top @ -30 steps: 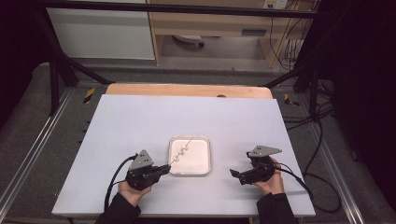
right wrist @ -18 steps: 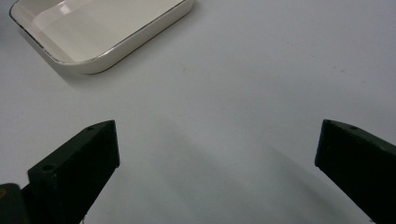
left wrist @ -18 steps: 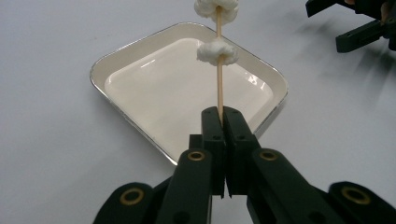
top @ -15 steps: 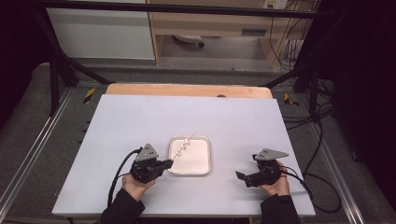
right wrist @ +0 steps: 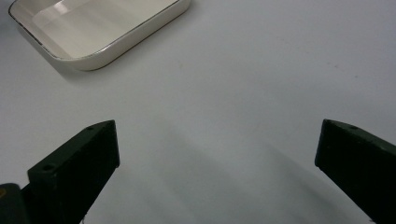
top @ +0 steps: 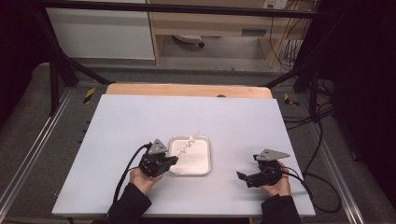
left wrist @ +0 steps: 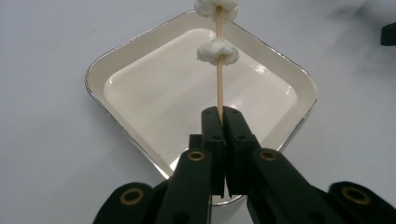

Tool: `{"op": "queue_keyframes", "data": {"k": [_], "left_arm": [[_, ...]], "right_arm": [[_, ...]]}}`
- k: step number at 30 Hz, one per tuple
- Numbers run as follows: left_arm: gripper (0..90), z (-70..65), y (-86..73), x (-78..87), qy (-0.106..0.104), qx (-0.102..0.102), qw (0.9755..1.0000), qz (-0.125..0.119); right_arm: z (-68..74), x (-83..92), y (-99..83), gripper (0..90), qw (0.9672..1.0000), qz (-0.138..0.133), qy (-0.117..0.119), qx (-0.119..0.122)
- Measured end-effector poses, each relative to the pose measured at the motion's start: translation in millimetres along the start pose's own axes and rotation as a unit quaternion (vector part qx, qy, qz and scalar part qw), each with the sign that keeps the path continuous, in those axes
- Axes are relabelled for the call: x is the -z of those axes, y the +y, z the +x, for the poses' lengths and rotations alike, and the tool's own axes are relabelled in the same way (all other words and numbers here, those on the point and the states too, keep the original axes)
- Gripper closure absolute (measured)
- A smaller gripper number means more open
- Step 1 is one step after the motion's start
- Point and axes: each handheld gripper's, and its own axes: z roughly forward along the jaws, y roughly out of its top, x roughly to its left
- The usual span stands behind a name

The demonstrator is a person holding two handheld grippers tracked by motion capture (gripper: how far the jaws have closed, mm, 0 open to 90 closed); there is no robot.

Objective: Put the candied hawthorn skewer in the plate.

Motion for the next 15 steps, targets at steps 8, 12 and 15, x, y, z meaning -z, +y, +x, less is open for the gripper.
{"op": "queue_keyframes", "data": {"k": [8, 12, 15], "left_arm": [[88.5, 0.3, 0.8, -10.7, 0.012, 0.002, 0.9996, 0.026], [88.5, 0.0, -0.2, -16.0, 0.020, 0.005, 0.9990, 0.041], [88.5, -1.0, -0.5, -20.4, 0.027, 0.008, 0.9982, 0.053]], "right_arm": [[-1.2, -1.2, -1.6, 0.5, 1.0000, 0.001, 0.002, -0.004], [-2.2, -0.9, -2.1, 0.5, 1.0000, -0.001, 0.006, -0.008], [-2.3, -1.4, -2.5, 0.5, 1.0000, 0.000, 0.005, -0.005]]}}
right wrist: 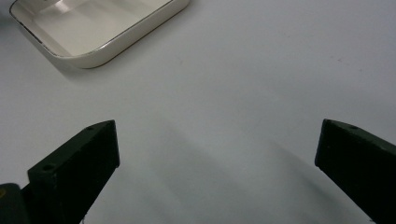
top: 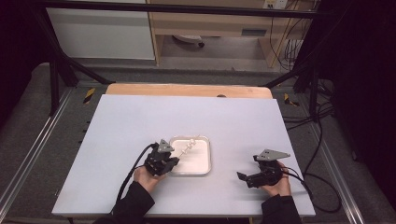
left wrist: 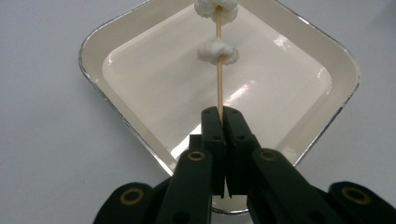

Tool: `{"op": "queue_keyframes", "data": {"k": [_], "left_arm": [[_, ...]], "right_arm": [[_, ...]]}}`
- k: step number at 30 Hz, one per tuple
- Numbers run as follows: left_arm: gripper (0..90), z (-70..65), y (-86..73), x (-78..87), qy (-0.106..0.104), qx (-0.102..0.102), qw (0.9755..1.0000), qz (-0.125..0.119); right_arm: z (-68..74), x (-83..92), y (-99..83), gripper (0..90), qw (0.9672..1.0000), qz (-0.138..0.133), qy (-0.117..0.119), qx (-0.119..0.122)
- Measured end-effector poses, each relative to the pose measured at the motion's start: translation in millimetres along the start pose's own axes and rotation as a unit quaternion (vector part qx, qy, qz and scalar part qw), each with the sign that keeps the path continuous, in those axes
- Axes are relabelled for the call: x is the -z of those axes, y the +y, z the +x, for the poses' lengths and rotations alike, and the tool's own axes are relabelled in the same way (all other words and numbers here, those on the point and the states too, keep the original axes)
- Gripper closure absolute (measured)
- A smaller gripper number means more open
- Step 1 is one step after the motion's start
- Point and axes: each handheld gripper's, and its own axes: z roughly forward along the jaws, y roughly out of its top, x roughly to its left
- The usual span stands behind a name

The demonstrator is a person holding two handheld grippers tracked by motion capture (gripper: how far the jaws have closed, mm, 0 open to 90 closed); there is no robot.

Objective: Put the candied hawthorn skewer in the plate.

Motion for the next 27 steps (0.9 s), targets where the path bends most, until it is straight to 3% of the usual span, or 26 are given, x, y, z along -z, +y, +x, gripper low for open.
{"op": "queue_keyframes", "data": {"k": [9, 19, 27], "left_arm": [[88.5, -5.4, -0.1, -7.5, 0.008, 0.000, 0.9996, 0.029], [87.0, -5.6, 0.2, -7.7, 0.008, -0.005, 0.9995, 0.029], [72.9, -1.8, 1.1, -1.6, 0.004, -0.016, 0.9995, 0.025]], "right_arm": [[0.5, -0.1, -0.1, 0.5, 1.0000, 0.000, 0.002, -0.003], [0.8, -0.9, -0.5, 0.5, 1.0000, 0.003, 0.001, -0.002], [0.9, -0.6, -0.4, 0.5, 1.0000, 0.002, 0.001, -0.003]]}}
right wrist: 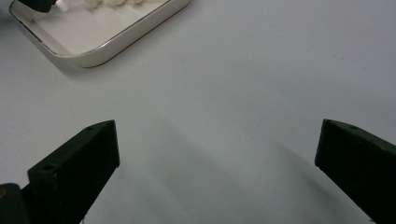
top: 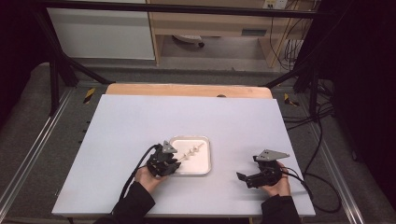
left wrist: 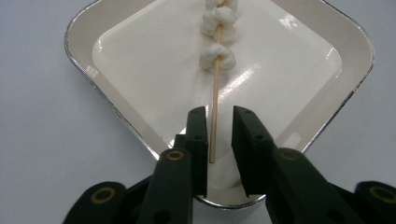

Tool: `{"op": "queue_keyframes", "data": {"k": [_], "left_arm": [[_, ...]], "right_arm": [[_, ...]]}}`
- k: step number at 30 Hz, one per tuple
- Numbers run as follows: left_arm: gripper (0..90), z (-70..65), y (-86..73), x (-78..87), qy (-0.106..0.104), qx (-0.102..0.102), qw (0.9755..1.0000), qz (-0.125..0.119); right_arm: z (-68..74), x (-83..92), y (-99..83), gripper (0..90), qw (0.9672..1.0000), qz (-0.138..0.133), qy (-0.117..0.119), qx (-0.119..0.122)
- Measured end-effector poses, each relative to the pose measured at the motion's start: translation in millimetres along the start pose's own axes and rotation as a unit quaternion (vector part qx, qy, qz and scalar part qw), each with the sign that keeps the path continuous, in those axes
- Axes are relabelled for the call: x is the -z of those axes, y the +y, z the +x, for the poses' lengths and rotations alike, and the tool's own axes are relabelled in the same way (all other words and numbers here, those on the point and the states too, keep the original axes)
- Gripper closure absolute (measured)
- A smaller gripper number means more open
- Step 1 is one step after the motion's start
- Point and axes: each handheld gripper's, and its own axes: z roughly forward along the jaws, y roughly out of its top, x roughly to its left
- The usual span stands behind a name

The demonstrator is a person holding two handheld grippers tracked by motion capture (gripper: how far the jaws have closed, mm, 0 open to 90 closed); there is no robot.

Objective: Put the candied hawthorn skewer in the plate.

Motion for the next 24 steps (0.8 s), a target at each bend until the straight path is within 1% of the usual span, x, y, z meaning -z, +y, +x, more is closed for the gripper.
{"op": "queue_keyframes", "data": {"k": [1, 3, 6, 8, 12, 16, 18, 20, 24], "left_arm": [[70.6, 0.9, 0.3, 1.1, -0.002, -0.002, 1.0000, -0.001], [65.1, 2.2, 1.1, 3.7, -0.003, 0.005, 1.0000, -0.005], [57.5, 3.8, 2.2, 8.4, -0.003, 0.000, 0.9999, -0.013], [52.9, 4.6, 3.0, 11.4, -0.010, -0.001, 0.9998, -0.018], [45.2, 5.6, 3.9, 19.4, -0.012, -0.006, 0.9994, -0.030], [34.6, 7.3, 2.5, 26.6, -0.002, -0.019, 0.9995, -0.027], [30.5, 8.1, 0.3, 30.2, 0.009, -0.027, 0.9992, -0.027], [28.0, 10.3, -2.5, 33.8, 0.008, -0.029, 0.9993, -0.025], [22.5, 16.6, -10.8, 41.6, 0.014, -0.030, 0.9992, -0.024]], "right_arm": [[-0.1, 0.2, 0.1, 0.5, 1.0000, -0.001, -0.001, 0.001], [-0.3, 0.8, 0.4, 0.5, 1.0000, -0.002, 0.001, 0.000], [-0.3, 1.3, 0.5, 0.5, 1.0000, -0.003, 0.001, -0.001], [-0.4, 1.5, 0.5, 0.5, 1.0000, -0.003, 0.000, -0.001], [-0.7, 1.9, 0.9, 0.5, 1.0000, -0.004, 0.000, -0.003], [-0.7, 2.0, 0.9, 0.5, 1.0000, -0.004, 0.002, -0.005], [-0.7, 2.0, 0.9, 0.5, 1.0000, -0.003, 0.002, -0.005], [-0.7, 2.1, 0.9, 0.5, 1.0000, -0.003, 0.002, -0.005], [-0.7, 2.1, 0.9, 0.5, 1.0000, -0.003, 0.003, -0.006]]}}
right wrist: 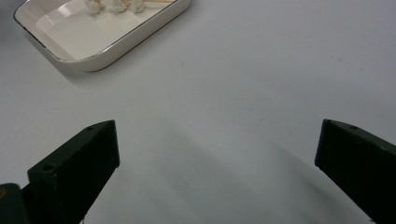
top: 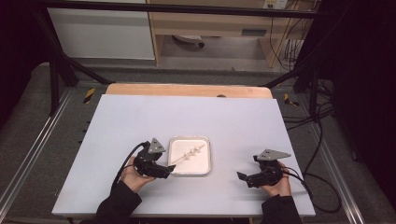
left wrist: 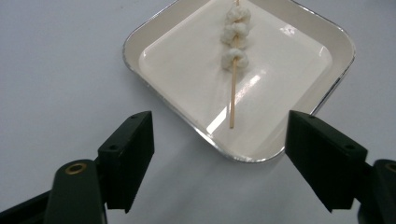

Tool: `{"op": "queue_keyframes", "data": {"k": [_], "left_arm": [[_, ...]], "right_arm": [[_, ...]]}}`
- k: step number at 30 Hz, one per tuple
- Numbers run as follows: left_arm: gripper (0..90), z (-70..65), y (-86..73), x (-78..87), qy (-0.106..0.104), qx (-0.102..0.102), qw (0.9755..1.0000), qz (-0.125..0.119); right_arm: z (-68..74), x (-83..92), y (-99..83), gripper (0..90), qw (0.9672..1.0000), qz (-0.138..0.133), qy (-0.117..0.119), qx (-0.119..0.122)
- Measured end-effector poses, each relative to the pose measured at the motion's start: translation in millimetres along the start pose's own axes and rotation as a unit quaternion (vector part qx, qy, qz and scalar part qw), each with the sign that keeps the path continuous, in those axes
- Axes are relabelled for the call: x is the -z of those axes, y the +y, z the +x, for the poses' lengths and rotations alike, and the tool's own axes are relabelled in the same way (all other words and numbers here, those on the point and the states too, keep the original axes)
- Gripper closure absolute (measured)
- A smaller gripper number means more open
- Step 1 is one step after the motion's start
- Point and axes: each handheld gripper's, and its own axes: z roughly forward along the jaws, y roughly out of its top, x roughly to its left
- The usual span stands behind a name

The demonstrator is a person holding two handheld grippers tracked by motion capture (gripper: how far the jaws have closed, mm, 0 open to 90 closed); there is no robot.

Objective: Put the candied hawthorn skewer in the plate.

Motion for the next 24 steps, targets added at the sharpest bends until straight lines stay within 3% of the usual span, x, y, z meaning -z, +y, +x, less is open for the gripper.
{"op": "queue_keyframes", "data": {"k": [8, 9, 10, 18, 19, 20, 21, 24], "left_arm": [[12.6, 18.4, -27.0, 14.0, 0.010, 0.012, 0.9999, 0.006], [12.4, 18.9, -31.7, 17.1, 0.013, 0.028, 0.9994, 0.016], [12.0, 23.0, -35.4, 17.0, 0.012, 0.017, 0.9998, 0.005], [9.6, 41.8, -69.7, 25.0, 0.020, 0.040, 0.9989, -0.016], [9.4, 45.7, -72.5, 23.7, 0.010, 0.026, 0.9991, -0.033], [8.9, 48.2, -76.1, 24.1, 0.009, 0.025, 0.9989, -0.039], [8.5, 47.0, -81.4, 27.3, 0.023, 0.053, 0.9980, -0.026], [8.5, 50.3, -91.0, 30.0, 0.031, 0.064, 0.9971, -0.027]], "right_arm": [[-0.1, 0.1, 0.0, 0.5, 1.0000, 0.000, 0.000, -0.001], [-0.2, 0.0, 0.0, 0.5, 1.0000, 0.000, 0.000, -0.001], [-0.1, -0.1, 0.0, 0.5, 1.0000, 0.000, -0.001, -0.001], [-0.1, -1.1, -0.3, 0.3, 1.0000, 0.005, 0.000, 0.000], [-0.1, -1.0, -0.4, 0.3, 1.0000, 0.005, 0.000, 0.001], [-0.1, -1.1, -0.5, 0.3, 1.0000, 0.006, 0.000, 0.001], [0.3, -1.3, -0.6, 0.3, 1.0000, 0.006, 0.001, -0.001], [0.3, -1.6, -1.1, 0.3, 1.0000, 0.009, 0.001, 0.004]]}}
